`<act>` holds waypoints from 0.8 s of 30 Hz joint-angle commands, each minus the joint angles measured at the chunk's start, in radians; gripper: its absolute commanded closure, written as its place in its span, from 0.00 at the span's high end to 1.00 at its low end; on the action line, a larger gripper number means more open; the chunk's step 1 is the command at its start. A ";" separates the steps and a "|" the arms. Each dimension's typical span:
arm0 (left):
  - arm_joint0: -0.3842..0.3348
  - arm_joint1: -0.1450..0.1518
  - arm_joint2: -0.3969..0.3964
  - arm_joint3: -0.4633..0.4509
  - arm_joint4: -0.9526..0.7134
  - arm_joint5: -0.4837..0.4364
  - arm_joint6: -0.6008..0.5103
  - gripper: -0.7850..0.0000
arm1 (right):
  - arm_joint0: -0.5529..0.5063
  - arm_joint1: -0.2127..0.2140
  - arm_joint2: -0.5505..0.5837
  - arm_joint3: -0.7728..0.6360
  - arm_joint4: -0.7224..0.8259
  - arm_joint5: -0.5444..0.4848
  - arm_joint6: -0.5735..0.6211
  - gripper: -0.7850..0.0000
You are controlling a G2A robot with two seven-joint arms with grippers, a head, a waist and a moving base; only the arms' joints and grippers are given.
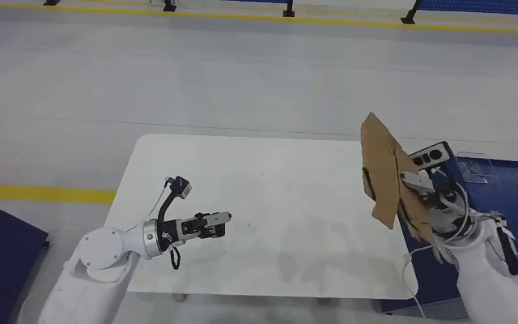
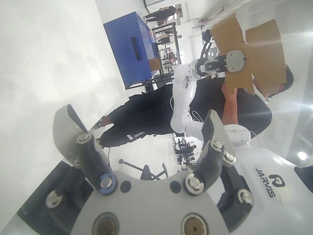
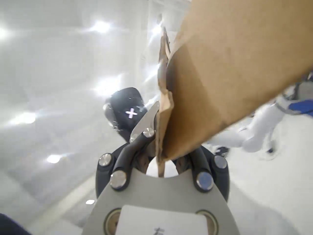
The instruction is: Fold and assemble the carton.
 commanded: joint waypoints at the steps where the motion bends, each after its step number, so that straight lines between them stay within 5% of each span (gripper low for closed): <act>1: 0.000 0.000 0.000 0.000 0.000 0.000 0.000 1.00 | 0.035 0.000 -0.044 0.044 0.094 0.223 0.013 0.00; 5: 0.000 0.000 0.000 0.000 0.000 0.000 0.000 1.00 | 0.080 -0.006 -0.141 0.115 0.269 0.526 -0.008 0.00; 11: 0.000 0.000 0.000 0.000 0.000 0.000 0.000 1.00 | 0.099 -0.013 -0.311 0.128 0.738 0.835 -0.317 0.00; 18: 0.000 0.000 0.000 0.000 0.000 0.000 0.000 1.00 | 0.130 0.022 -0.404 0.139 0.948 0.841 -0.340 0.00; 24: 0.000 0.000 0.000 0.000 0.000 0.000 0.000 1.00 | 0.155 0.041 -0.274 0.167 0.738 0.765 -0.268 0.00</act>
